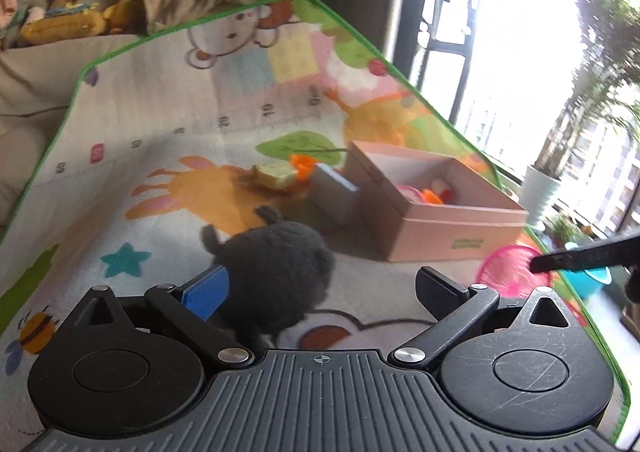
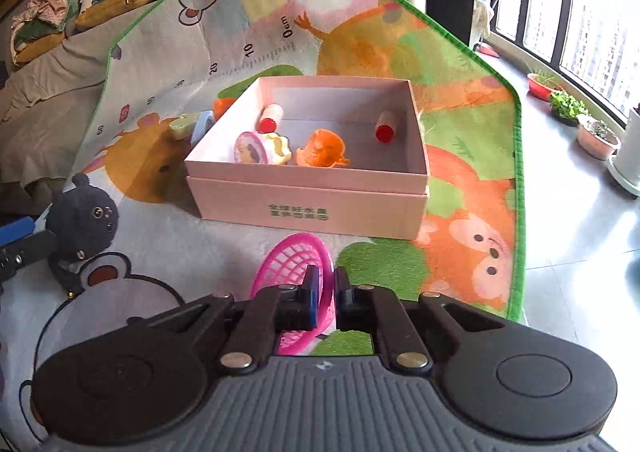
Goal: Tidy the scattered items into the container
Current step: 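Grasp the pink strainer with the right gripper and lift it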
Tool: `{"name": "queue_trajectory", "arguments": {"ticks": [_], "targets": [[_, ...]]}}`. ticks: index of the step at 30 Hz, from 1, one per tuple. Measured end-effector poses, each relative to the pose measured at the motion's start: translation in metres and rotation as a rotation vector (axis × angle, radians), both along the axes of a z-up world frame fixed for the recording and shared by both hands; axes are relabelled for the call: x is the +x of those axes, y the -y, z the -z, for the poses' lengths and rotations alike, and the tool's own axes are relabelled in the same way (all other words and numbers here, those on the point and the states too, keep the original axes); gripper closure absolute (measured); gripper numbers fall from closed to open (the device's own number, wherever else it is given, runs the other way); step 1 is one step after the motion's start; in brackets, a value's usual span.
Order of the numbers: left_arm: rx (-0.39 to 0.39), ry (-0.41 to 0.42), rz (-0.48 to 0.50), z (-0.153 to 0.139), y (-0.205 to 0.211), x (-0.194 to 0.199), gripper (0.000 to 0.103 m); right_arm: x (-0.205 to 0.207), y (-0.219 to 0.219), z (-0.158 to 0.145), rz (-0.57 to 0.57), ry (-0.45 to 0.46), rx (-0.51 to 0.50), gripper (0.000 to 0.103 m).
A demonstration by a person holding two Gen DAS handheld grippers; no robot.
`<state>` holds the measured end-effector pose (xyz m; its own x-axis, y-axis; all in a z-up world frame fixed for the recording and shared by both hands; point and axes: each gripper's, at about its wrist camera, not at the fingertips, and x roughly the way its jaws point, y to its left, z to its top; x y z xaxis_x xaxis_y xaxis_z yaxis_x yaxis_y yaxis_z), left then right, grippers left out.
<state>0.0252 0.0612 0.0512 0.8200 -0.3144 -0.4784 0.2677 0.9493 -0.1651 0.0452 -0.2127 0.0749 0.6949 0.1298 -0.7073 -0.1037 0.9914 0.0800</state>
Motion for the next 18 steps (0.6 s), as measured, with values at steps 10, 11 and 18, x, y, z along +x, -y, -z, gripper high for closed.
{"name": "queue_trajectory", "arguments": {"ticks": [10, 11, 18], "targets": [[0.161, -0.111, 0.293, 0.033, 0.063, -0.019, 0.001, -0.008, -0.072, 0.006, -0.31, -0.055, 0.209, 0.058], [0.165, -0.12, 0.295, 0.036, 0.063, -0.019, 0.001, -0.01, -0.074, 0.006, -0.328, -0.054, 0.209, 0.054], [0.204, -0.161, 0.27, 0.048, 0.061, -0.015, 0.001, -0.016, -0.065, 0.016, -0.302, -0.053, 0.171, 0.061]]}}
